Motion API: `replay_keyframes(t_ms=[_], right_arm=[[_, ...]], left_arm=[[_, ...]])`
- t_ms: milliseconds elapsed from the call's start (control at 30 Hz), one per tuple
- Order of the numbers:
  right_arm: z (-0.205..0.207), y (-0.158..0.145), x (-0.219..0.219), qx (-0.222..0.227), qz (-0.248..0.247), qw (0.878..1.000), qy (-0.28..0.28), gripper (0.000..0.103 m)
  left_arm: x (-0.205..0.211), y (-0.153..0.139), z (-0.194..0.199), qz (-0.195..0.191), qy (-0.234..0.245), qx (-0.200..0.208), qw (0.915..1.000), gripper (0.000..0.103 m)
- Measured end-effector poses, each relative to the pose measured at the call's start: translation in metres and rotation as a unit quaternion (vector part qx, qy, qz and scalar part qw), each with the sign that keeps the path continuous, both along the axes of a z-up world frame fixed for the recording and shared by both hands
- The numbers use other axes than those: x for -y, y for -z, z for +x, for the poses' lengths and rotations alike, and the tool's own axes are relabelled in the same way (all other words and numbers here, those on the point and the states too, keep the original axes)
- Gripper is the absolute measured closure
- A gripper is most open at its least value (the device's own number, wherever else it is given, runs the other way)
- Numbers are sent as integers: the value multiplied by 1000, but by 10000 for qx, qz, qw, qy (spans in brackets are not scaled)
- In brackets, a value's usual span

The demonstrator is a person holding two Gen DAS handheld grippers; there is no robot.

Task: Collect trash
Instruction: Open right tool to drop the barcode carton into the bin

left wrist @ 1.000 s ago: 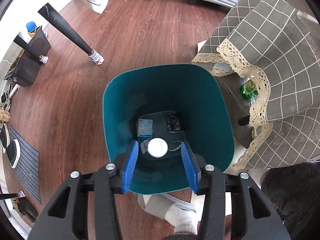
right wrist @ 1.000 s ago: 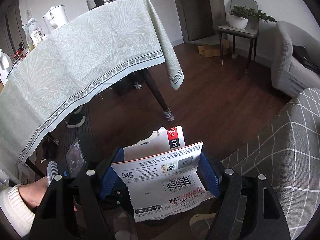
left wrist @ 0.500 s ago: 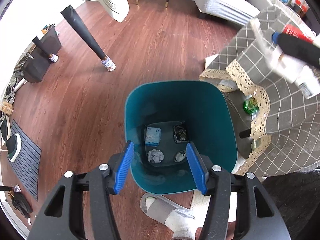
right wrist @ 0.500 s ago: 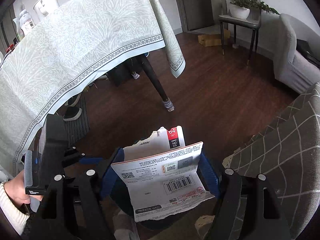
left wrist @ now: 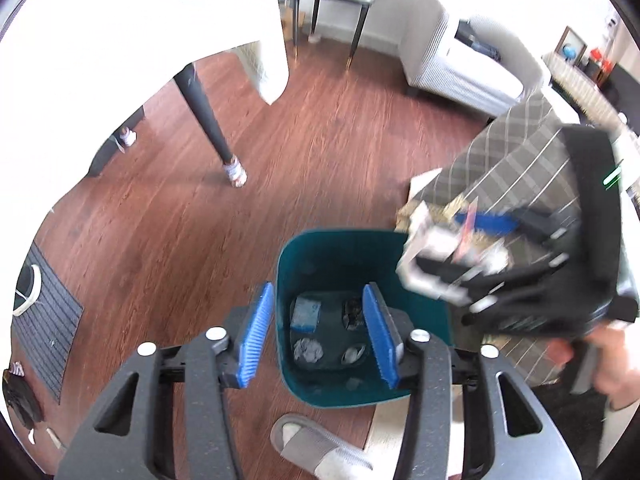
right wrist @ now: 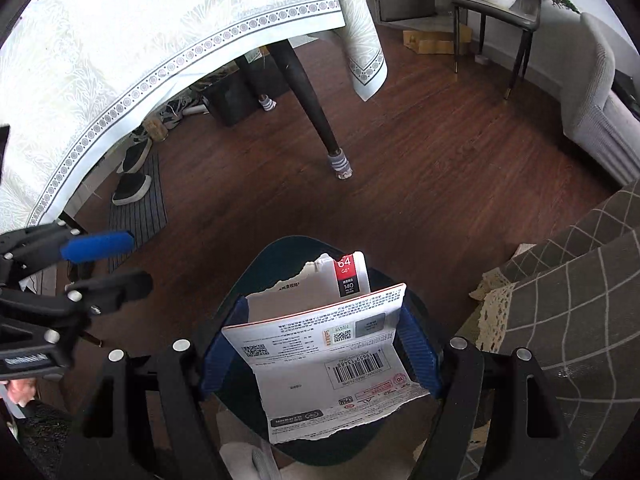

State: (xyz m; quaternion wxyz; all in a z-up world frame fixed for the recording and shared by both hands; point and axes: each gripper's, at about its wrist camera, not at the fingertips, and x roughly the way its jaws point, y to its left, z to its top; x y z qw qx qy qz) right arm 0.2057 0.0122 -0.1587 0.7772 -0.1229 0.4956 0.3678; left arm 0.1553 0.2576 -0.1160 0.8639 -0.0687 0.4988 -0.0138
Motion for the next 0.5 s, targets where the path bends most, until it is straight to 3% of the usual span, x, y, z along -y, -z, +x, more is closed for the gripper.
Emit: replay_keyframes(t_ms=[133, 500], right_arm=[[-4, 16, -9, -88, -265, 9996, -107, 28], [-17, 46, -25, -140, -869, 9947, -524, 24]], left_arm=[[5, -27, -1, -105, 44, 379, 9992, 65], [25, -76, -3, -399, 191, 1049, 9935, 67]])
